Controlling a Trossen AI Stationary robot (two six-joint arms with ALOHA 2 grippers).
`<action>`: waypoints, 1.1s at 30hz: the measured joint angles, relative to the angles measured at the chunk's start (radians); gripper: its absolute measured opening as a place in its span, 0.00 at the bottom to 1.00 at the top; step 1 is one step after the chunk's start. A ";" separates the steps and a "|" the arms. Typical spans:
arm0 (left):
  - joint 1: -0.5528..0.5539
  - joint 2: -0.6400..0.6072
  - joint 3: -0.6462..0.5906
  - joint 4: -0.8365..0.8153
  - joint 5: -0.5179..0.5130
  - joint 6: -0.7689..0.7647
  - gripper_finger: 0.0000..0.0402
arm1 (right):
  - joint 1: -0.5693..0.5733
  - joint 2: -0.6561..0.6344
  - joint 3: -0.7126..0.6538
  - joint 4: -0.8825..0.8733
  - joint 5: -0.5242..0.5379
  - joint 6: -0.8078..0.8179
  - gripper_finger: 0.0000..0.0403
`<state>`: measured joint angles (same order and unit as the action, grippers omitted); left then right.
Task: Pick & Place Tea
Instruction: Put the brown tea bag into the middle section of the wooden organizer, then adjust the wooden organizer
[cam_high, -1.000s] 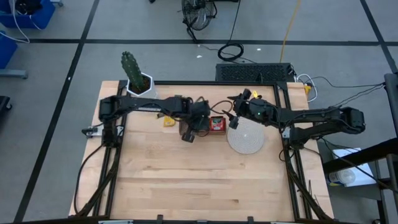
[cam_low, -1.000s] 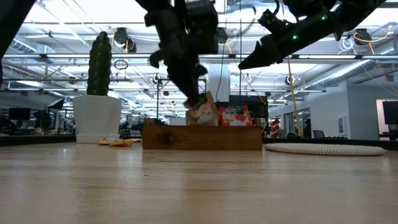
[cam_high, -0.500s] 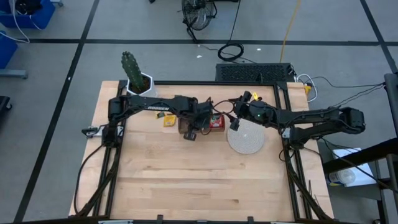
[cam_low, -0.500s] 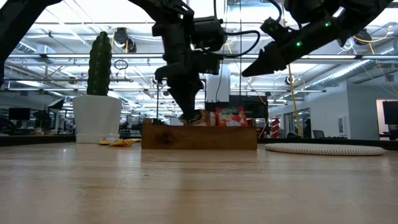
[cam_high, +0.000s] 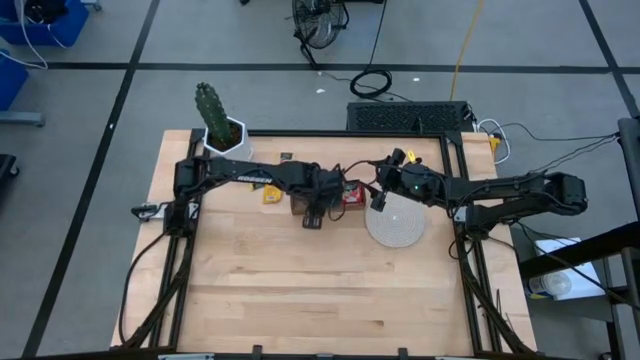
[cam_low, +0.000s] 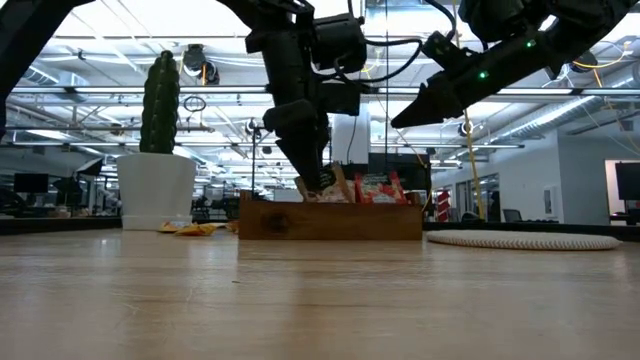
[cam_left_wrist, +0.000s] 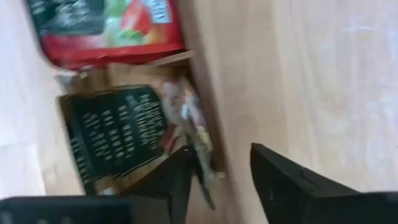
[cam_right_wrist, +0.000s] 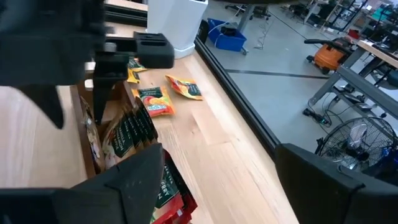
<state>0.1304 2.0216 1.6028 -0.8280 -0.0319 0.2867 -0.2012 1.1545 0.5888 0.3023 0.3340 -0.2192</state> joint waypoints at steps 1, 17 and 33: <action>-0.008 0.000 0.000 0.000 0.001 0.009 0.43 | 0.000 0.000 0.000 0.000 0.000 0.002 0.71; -0.065 0.000 0.000 0.026 -0.407 0.097 0.57 | 0.000 0.000 0.000 0.011 0.000 0.002 0.70; 0.097 -0.147 -0.050 0.091 -0.300 0.033 0.29 | 0.000 0.000 0.000 0.000 0.000 0.010 0.70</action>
<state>0.2275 1.8744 1.5526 -0.7368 -0.3322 0.3197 -0.2012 1.1545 0.5888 0.3021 0.3336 -0.2096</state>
